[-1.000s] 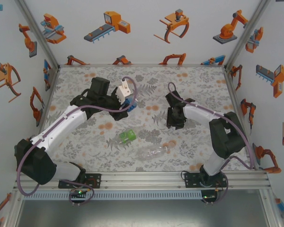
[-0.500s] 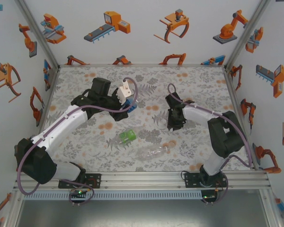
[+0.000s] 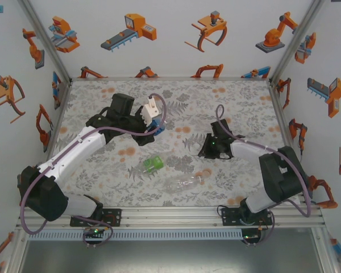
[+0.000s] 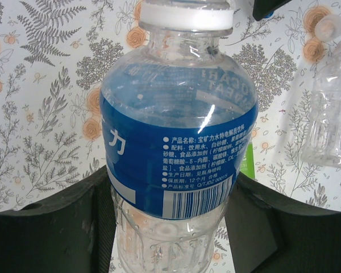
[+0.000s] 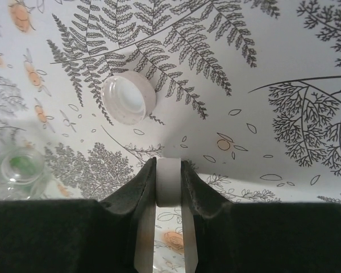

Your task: Screw on the bottle caps

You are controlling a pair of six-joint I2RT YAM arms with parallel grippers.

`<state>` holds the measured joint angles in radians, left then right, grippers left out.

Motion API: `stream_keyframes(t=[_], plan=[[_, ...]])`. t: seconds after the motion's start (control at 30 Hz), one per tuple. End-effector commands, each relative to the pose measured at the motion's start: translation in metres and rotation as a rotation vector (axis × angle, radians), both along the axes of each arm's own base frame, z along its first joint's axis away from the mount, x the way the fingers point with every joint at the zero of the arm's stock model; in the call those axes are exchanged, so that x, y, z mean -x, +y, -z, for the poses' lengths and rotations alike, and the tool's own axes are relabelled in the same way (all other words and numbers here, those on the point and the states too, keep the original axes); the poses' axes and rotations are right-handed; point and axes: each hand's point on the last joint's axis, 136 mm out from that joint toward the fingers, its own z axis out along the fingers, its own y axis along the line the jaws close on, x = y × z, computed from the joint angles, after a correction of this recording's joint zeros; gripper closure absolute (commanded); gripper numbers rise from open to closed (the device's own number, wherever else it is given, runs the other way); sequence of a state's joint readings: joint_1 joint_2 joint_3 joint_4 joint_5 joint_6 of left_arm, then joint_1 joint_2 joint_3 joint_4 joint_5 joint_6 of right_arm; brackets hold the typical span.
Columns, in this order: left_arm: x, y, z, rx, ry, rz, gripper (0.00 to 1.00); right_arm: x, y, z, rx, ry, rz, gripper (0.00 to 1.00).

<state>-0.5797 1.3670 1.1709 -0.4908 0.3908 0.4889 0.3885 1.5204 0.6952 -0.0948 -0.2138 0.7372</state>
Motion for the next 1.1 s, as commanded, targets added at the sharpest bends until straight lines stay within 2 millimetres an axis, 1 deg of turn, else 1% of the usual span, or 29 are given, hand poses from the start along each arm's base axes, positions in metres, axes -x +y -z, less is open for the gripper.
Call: stream_keyframes(t=[0.0, 0.1, 0.17, 0.3, 0.4, 0.57, 0.67, 0.77, 0.93, 1.03, 1.07], plan=[[0.001, -0.005, -0.008, 0.0, -0.023, 0.029, 0.93, 0.002, -0.005, 0.001, -0.095, -0.036, 0.044, 0.72], [0.002, -0.006, -0.009, 0.001, -0.022, 0.031, 0.93, 0.017, -0.025, 0.013, -0.067, -0.022, 0.093, 0.67], [0.004, -0.007, -0.01, 0.006, -0.022, 0.038, 0.93, 0.026, -0.036, 0.016, -0.022, -0.019, 0.11, 0.66], [0.004, -0.007, -0.01, 0.01, -0.025, 0.041, 0.93, 0.04, -0.058, 0.013, 0.084, -0.02, 0.137, 0.65], [0.004, -0.008, -0.01, 0.01, -0.025, 0.042, 0.93, 0.042, -0.065, 0.004, 0.12, -0.038, 0.141, 0.64], [0.003, -0.008, -0.009, 0.009, -0.021, 0.043, 0.93, 0.037, -0.067, -0.015, 0.148, -0.066, 0.126, 0.56], [0.002, -0.008, -0.008, 0.004, -0.022, 0.04, 0.93, 0.035, -0.074, -0.022, 0.2, -0.059, 0.128, 0.55], [0.002, -0.007, -0.007, 0.001, -0.02, 0.039, 0.93, 0.033, -0.074, -0.029, 0.239, -0.059, 0.104, 0.53], [0.001, -0.008, -0.005, -0.002, -0.016, 0.038, 0.93, 0.027, -0.062, -0.035, 0.315, -0.05, 0.024, 0.51], [0.001, -0.007, -0.004, -0.008, -0.017, 0.036, 0.93, 0.025, -0.05, -0.032, 0.342, -0.037, -0.049, 0.5], [0.0, -0.007, -0.004, -0.009, -0.018, 0.035, 0.93, 0.025, -0.049, -0.031, 0.363, -0.028, -0.06, 0.5]])
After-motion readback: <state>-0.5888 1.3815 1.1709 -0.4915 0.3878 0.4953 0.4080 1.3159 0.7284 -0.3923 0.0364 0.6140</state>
